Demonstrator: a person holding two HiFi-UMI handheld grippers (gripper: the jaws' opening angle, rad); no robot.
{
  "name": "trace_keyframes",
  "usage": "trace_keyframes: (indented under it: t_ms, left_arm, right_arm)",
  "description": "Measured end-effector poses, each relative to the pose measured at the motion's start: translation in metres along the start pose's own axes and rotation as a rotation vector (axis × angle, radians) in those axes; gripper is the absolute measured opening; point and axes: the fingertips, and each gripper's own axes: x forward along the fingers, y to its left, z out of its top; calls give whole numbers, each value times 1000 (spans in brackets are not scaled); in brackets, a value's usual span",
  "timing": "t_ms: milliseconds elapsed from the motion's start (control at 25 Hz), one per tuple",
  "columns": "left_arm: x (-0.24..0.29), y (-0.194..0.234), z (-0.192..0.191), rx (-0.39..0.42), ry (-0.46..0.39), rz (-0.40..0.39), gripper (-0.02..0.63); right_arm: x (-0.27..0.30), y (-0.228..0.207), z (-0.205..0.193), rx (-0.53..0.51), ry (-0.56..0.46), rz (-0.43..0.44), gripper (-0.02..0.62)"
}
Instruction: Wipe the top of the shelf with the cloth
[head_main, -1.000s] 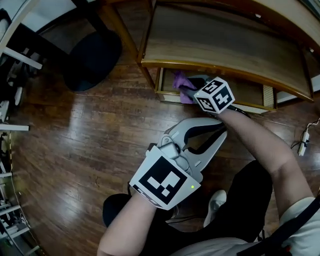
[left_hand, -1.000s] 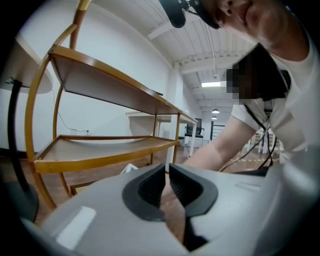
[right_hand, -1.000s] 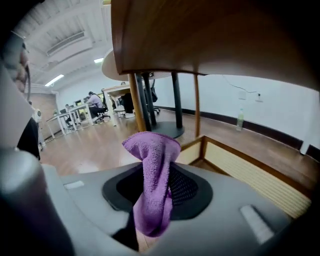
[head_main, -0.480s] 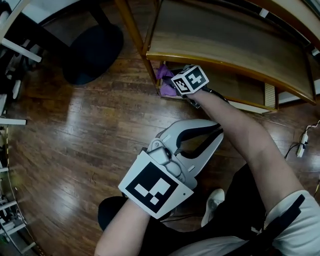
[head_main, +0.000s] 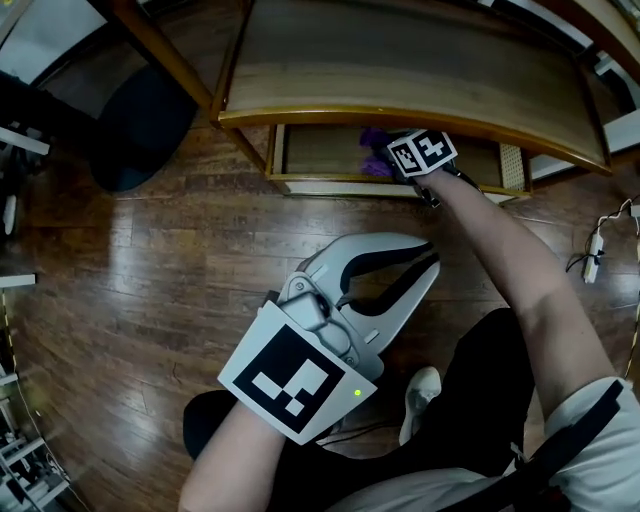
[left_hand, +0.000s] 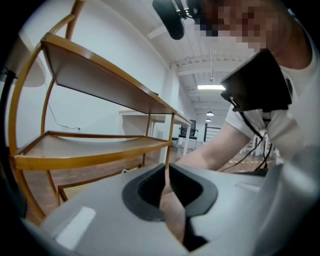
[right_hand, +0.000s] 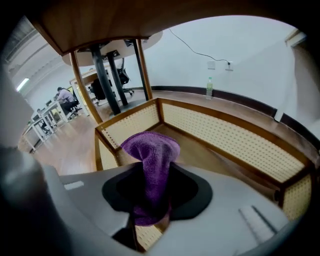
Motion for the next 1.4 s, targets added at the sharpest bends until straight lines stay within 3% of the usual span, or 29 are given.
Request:
trace_keyframes:
  t_ms: [240,600,920,1000,1160,1280,1400]
  left_arm:
    - [18,-10,3,14,-4,-60,34]
    - [31,-15,1,14,11,-117,34]
    - [39,-17,-4,11,22,-128,34]
    - [41,-19,-1,16,17,-136,34]
    - [41,-25,2,36,14,-147,34]
    - [42,-28,3,33,12,-145,34]
    - [44,-29,7,27,2,-144,34]
  right_arm:
    - [-60,-90,-75,36,90,-153,124]
    - [-139,-178,-146,48,209,-368,124]
    - [-180,-218,-181,84,254,-469,120]
    - [-184,-218,-179,109,220,-481,120]
    - [-184,-176,-132,119,43,-403,120]
    - [-173,-107,-73,55,-86,-270,120]
    - [-145,-23,-25,0,-146,-95,120]
